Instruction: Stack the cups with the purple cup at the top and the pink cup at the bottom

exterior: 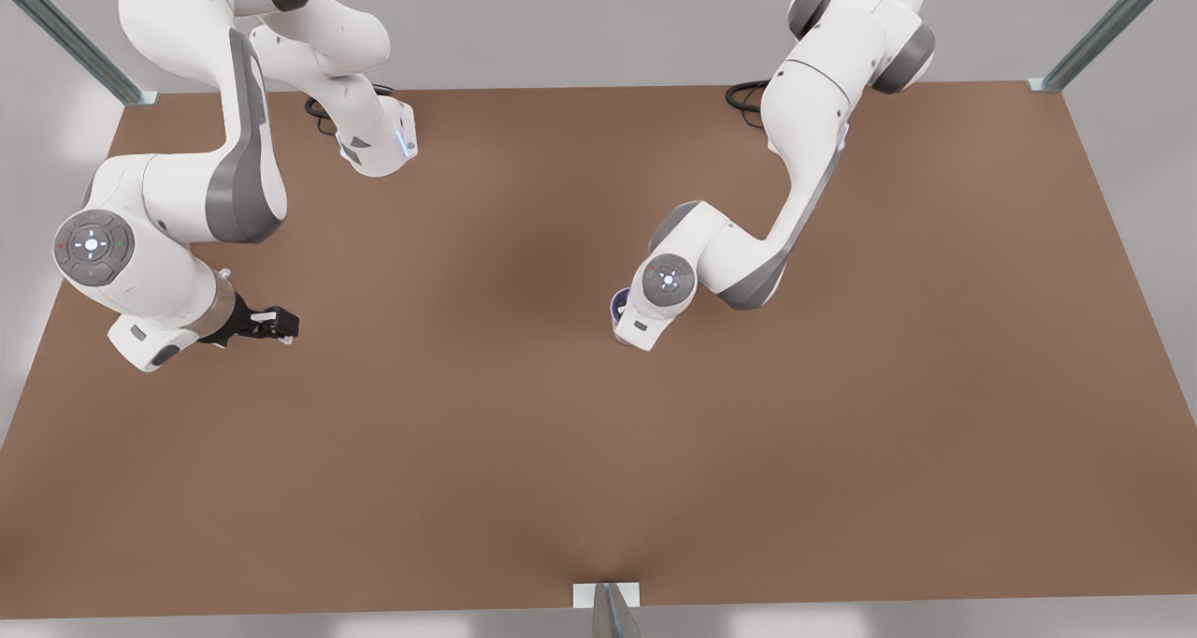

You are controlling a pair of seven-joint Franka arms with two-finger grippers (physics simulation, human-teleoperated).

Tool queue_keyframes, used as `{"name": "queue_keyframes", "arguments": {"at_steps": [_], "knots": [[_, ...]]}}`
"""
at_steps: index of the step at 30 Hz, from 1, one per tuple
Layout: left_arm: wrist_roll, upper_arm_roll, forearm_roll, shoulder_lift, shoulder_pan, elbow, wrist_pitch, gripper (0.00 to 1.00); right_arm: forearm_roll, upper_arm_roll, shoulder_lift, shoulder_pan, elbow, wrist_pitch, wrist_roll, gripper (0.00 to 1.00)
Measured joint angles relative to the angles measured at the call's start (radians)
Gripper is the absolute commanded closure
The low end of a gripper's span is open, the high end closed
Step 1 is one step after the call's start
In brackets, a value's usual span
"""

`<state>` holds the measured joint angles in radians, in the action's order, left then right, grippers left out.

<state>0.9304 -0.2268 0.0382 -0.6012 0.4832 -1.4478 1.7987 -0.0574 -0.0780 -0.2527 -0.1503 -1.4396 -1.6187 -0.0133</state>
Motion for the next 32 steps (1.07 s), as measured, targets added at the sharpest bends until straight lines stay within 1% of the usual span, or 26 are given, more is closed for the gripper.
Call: {"name": "queue_keyframes", "arguments": {"at_steps": [2, 3, 4, 5, 15, 19, 21, 22, 23, 24, 26, 27, 29, 32], "knots": [[0.0, 0.0, 0.0, -0.001, 0.0, -0.004, 0.003, 0.77, 0.0, 0.0, 0.001, 0.0, -0.001, 0.0, 0.0, 0.0], [0.0, 0.0, 0.001, -0.001, 0.0, -0.005, 0.004, 0.4, 0.0, -0.001, 0.001, 0.003, -0.001, 0.0, 0.0, 0.0], [0.0, 0.0, 0.002, -0.001, 0.0, -0.006, 0.006, 0.12, 0.001, 0.0, 0.001, 0.007, -0.001, 0.001, 0.001, 0.0], [-0.001, 0.0, 0.003, -0.001, 0.0, -0.007, 0.008, 0.0, 0.001, 0.0, 0.001, 0.009, 0.0, 0.001, 0.001, 0.0], [-0.007, -0.001, 0.006, 0.006, -0.002, -0.008, 0.011, 0.0, 0.001, 0.0, 0.0, 0.009, 0.0, 0.0, 0.003, 0.0], [-0.007, 0.0, 0.007, 0.042, -0.011, 0.002, 0.0, 0.0, 0.002, 0.0, 0.001, 0.009, 0.001, 0.0, 0.004, 0.0], [-0.007, 0.008, 0.017, 0.073, -0.042, 0.083, -0.048, 0.0, 0.002, 0.0, 0.001, 0.01, 0.002, 0.001, 0.004, 0.0], [-0.011, 0.01, 0.018, 0.1, -0.103, 0.121, -0.082, 0.0, 0.002, 0.0, 0.001, 0.01, 0.003, 0.001, 0.005, 0.0], [-0.024, 0.018, 0.017, 0.134, -0.182, 0.14, -0.112, 0.0, 0.002, 0.0, 0.001, 0.01, 0.003, 0.0, 0.005, 0.0], [-0.048, 0.049, 0.016, 0.166, -0.246, 0.15, -0.142, 0.0, 0.002, 0.0, 0.0, 0.01, 0.003, 0.0, 0.005, 0.0], [-0.119, 0.165, 0.006, 0.215, -0.305, 0.158, -0.199, 0.0, 0.003, 0.0, 0.0, 0.011, 0.003, 0.0, 0.005, 0.0], [-0.16, 0.196, -0.009, 0.241, -0.318, 0.15, -0.221, 0.0, 0.003, 0.0, 0.0, 0.011, 0.002, 0.0, 0.006, 0.0], [-0.236, 0.22, -0.035, 0.317, -0.322, 0.062, -0.238, 0.0, 0.003, 0.0, 0.0, 0.011, 0.002, -0.001, 0.006, 0.0], [-0.334, 0.229, -0.055, 0.341, -0.331, 0.037, -0.257, 0.0, 0.003, 0.0, 0.0, 0.009, 0.002, -0.001, 0.006, 0.0]]}}
